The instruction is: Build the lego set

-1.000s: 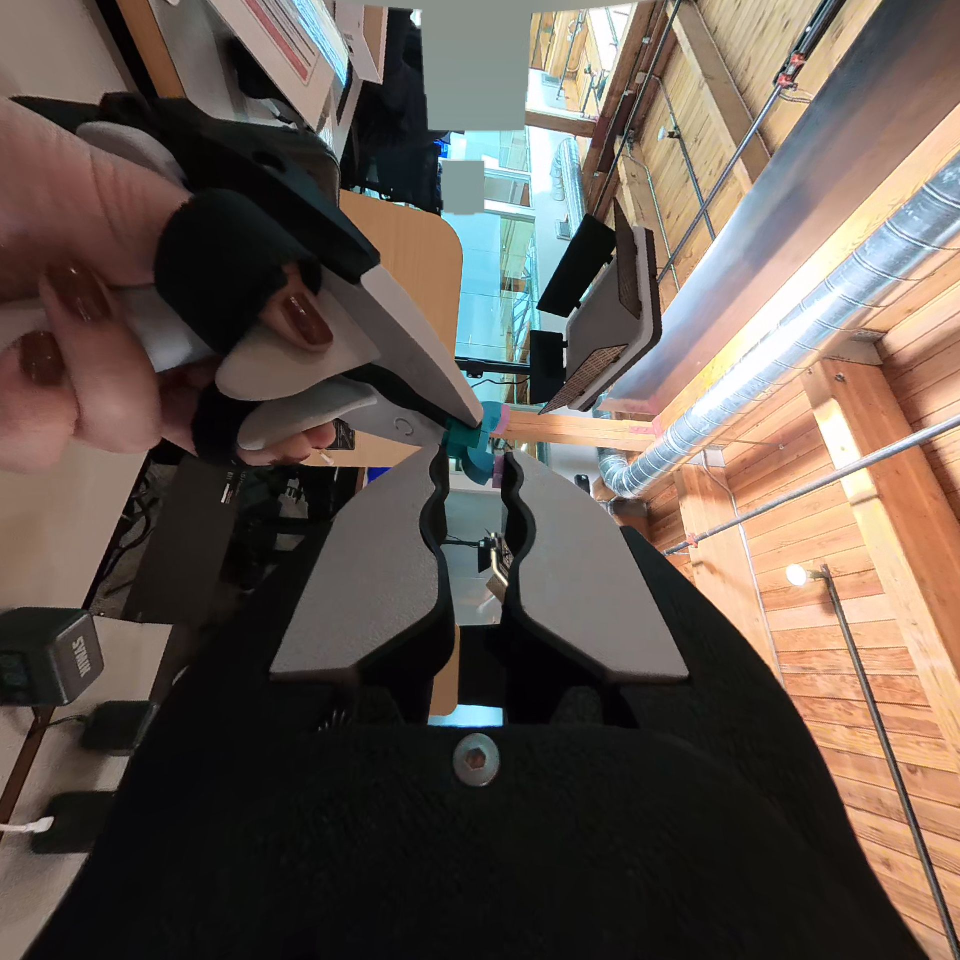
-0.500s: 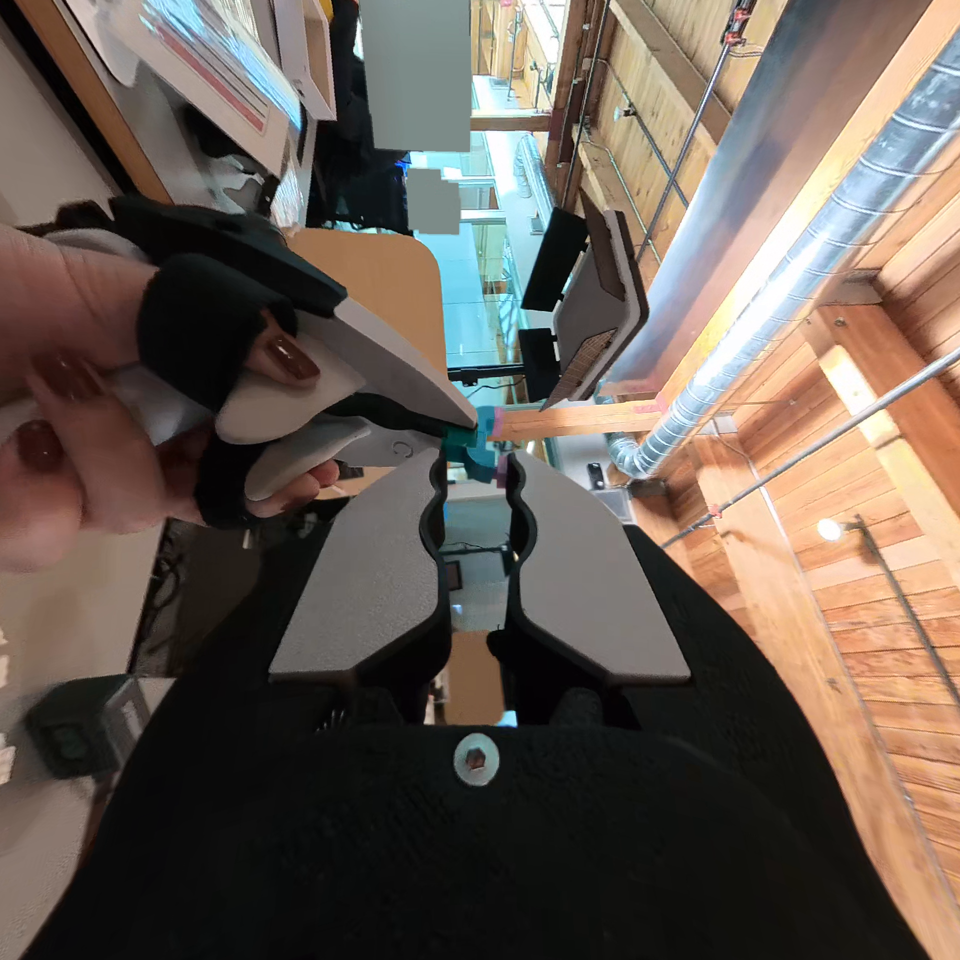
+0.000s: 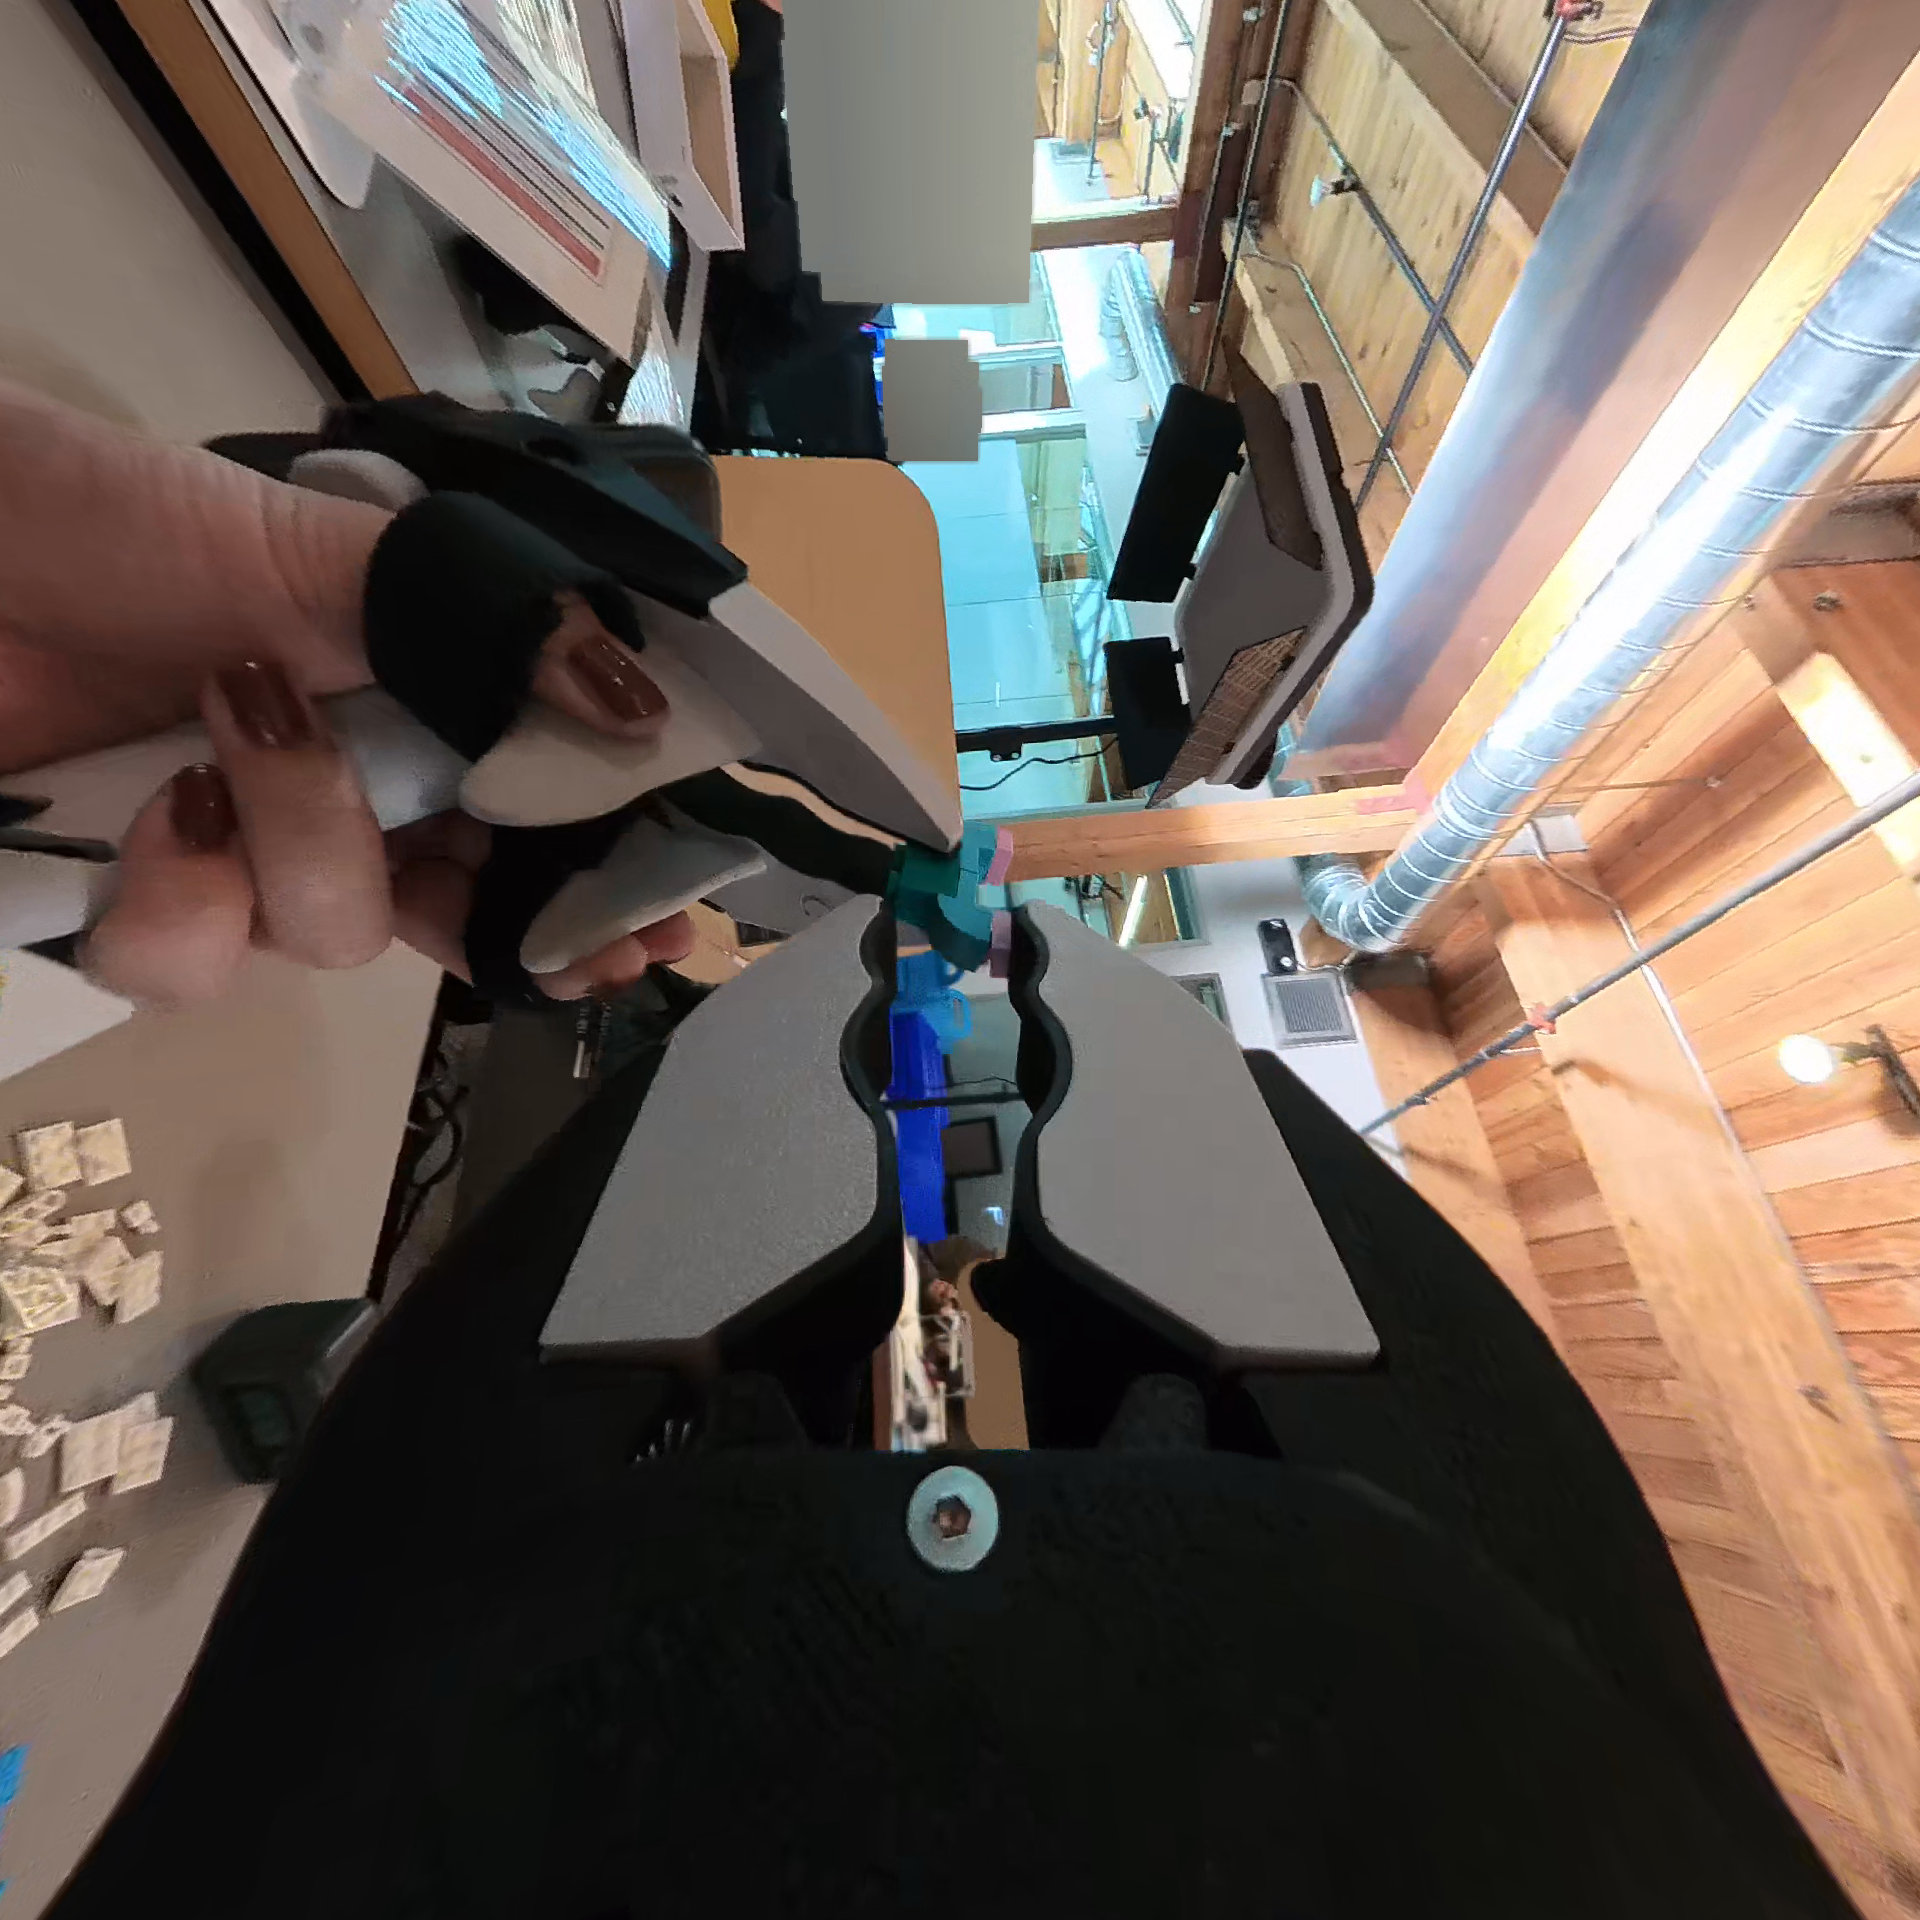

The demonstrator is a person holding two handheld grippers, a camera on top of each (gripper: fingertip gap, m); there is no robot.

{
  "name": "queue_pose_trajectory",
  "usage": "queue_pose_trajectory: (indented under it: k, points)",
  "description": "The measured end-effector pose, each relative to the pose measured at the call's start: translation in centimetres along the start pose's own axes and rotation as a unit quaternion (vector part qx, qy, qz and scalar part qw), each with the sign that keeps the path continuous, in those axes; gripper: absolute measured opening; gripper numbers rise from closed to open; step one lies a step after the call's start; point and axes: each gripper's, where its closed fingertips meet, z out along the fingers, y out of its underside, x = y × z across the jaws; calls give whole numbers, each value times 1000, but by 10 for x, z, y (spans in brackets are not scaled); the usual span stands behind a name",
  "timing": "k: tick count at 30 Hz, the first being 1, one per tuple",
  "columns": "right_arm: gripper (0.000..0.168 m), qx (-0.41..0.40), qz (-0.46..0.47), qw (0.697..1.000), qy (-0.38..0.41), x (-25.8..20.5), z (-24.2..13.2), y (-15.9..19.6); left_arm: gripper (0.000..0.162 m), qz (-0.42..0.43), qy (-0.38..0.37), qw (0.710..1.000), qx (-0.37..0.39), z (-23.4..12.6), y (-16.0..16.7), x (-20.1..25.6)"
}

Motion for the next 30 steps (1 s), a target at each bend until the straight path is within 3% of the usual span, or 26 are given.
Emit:
queue_pose_trajectory:
  k: [4,10,14,24,30]
  points:
    - [19,11,3,1000,-26,-4,-4,-3,24,9,3,998,-56,1,6,2]
    - [19,14,-17,998,-59,-10,-7,-6,21,-5,26,991,-133,-1,21,7]
    - [20,7,-13,998,-65,-11,-7,-2,8,14,30,991,-128,0,21,9]
    - [23,-12,-25,999,38,2,-2,-7,8,-4,41,999,-21,4,6,14]
    - [22,-15,-48,998,31,1,-4,-6,8,8,35,999,-37,4,10,13]
